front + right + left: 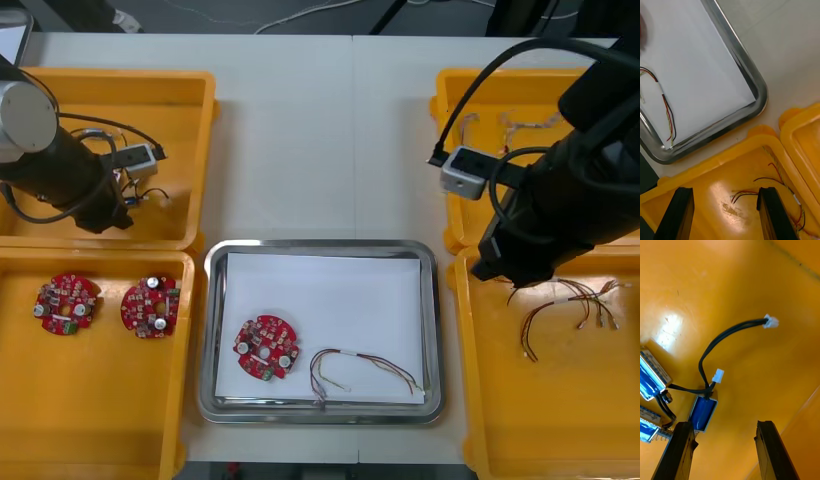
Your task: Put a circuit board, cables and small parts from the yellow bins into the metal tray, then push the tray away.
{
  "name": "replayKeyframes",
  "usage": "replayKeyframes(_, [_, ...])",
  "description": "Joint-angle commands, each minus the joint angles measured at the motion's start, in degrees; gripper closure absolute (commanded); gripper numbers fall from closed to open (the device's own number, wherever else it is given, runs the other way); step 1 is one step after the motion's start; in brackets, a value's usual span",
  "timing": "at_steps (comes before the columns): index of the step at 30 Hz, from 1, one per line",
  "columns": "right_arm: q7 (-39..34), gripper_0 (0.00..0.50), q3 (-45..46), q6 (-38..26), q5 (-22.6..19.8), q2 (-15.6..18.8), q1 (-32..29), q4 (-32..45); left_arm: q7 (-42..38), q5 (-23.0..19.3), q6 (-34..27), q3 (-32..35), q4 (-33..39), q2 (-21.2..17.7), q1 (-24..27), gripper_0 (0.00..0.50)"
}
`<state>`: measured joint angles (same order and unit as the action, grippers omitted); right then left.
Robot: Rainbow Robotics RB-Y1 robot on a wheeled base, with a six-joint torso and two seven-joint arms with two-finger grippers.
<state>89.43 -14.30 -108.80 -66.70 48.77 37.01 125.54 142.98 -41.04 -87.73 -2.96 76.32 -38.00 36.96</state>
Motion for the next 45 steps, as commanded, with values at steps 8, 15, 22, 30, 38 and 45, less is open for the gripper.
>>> replayKeyframes(8, [-4.7,0.000,15.8,-1.2,1.4,2.7,-11.5,3.2,1.4,1.0,1.5,-0.2,-1.5,1.3,2.8,0.027])
replayKeyframes(15, [-10.7,0.000,19.9,-1.2,5.5,2.8,-14.9,3.2,1.0,0.3,1.4,-0.6,-1.5,1.3,3.1,0.028])
replayKeyframes(22, [-18.2,0.000,19.9,-1.2,12.9,2.7,-15.2,2.7,0.8,-0.7,0.6,-0.5,-1.5,1.3,3.6,0.028])
replayKeyframes(30, [-24.8,0.000,19.9,-1.2,19.2,2.7,-15.2,1.0,0.5,-1.3,-0.4,-0.5,-1.5,1.3,4.3,0.030])
replayKeyframes(38, [-24.3,0.000,21.2,3.2,21.9,2.7,-14.0,-5.1,-0.2,-0.7,0.2,-1.5,-1.5,1.3,4.4,0.030])
replayKeyframes(45, [-22.2,0.000,20.4,6.2,20.9,1.9,-8.5,-12.9,-1.0,-0.2,0.8,-2.6,-1.5,1.4,4.4,0.033])
